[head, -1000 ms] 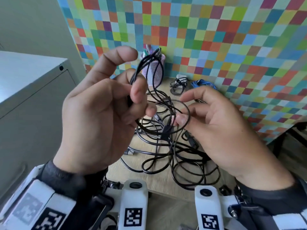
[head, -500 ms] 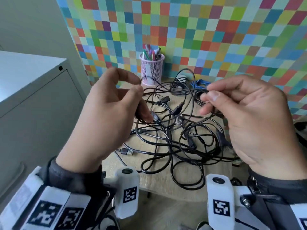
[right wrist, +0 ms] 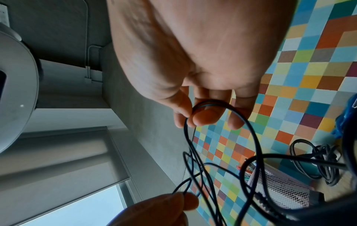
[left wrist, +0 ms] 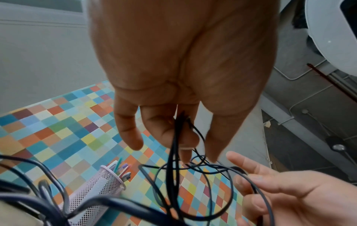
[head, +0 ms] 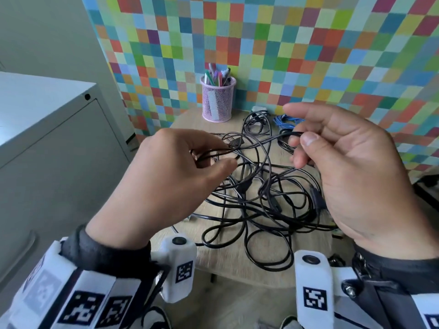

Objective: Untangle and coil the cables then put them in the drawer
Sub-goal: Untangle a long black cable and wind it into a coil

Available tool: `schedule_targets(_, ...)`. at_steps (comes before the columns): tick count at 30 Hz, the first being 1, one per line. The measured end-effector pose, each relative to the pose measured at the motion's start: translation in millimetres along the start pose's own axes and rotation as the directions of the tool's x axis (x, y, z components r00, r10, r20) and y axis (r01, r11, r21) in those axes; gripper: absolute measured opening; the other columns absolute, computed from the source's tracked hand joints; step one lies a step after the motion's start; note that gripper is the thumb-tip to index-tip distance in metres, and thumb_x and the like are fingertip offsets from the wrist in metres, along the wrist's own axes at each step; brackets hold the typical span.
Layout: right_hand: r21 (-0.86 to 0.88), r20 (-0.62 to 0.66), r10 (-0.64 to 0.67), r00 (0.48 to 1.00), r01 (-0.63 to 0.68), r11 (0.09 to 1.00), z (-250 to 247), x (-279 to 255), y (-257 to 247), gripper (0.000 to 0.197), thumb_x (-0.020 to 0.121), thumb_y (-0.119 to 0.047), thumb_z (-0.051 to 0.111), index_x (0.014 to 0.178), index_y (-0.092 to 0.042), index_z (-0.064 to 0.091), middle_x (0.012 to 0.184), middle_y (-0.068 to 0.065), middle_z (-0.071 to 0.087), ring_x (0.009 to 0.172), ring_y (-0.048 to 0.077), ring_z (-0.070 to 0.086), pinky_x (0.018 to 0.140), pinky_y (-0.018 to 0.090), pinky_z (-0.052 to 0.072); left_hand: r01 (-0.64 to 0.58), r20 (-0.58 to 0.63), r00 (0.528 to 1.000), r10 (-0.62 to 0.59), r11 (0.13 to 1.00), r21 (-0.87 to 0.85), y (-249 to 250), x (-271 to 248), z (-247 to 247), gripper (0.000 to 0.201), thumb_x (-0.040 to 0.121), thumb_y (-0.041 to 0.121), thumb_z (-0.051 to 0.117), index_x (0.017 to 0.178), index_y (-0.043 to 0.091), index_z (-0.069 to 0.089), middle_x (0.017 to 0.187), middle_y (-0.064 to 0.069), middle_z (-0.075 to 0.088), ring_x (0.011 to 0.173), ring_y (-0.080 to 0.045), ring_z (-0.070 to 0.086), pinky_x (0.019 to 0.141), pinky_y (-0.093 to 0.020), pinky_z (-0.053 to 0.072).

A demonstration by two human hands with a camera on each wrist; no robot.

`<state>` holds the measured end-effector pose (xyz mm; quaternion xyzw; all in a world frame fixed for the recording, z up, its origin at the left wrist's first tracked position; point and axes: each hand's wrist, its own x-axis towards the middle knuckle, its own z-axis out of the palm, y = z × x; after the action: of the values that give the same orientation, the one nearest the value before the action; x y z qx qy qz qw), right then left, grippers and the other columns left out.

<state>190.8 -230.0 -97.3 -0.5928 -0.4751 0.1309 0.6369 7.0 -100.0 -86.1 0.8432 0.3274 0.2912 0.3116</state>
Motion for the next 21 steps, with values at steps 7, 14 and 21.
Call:
schedule_targets(7, -0.143, 0.181, 0.022, 0.983, 0.004, 0.990, -4, -5, -13, 0.038, 0.099, -0.028, 0.049, 0.130, -0.040, 0.068, 0.088, 0.008, 0.057, 0.072, 0.027, 0.054, 0.076, 0.041, 0.048, -0.063, 0.020, 0.998, 0.064, 0.996, -0.055, 2, -1, -2, 0.010, 0.091, 0.041, 0.074, 0.083, 0.037, 0.078, 0.061, 0.027, 0.063, 0.054, 0.003, 0.056, 0.050, -0.008, 0.036)
schedule_targets(14, -0.431, 0.292, 0.106, 0.951, 0.032, 0.902, 9, -13, -16, 0.033, 0.086, -0.048, 0.067, 0.118, -0.048, 0.069, 0.102, -0.017, 0.059, 0.083, 0.007, 0.060, 0.075, 0.023, 0.047, -0.232, 0.050, 0.965, 0.258, 0.926, -0.297, 4, -2, -1, 0.013, 0.094, 0.039, 0.069, 0.091, 0.033, 0.081, 0.097, 0.009, 0.070, 0.115, -0.007, 0.059, 0.078, -0.011, 0.048)
schedule_targets(21, -0.534, 0.169, 0.133, 0.977, -0.022, 0.845, 0, -6, -9, 0.019, 0.092, -0.044, 0.061, 0.083, -0.032, 0.073, 0.084, -0.015, 0.056, 0.076, 0.002, 0.055, 0.063, 0.010, 0.035, -0.259, -0.172, 0.966, 0.194, 0.754, -0.603, -2, 6, -5, 0.024, 0.101, 0.029, 0.059, 0.082, 0.024, 0.074, 0.087, -0.013, 0.070, 0.086, -0.034, 0.061, 0.091, -0.052, 0.046)
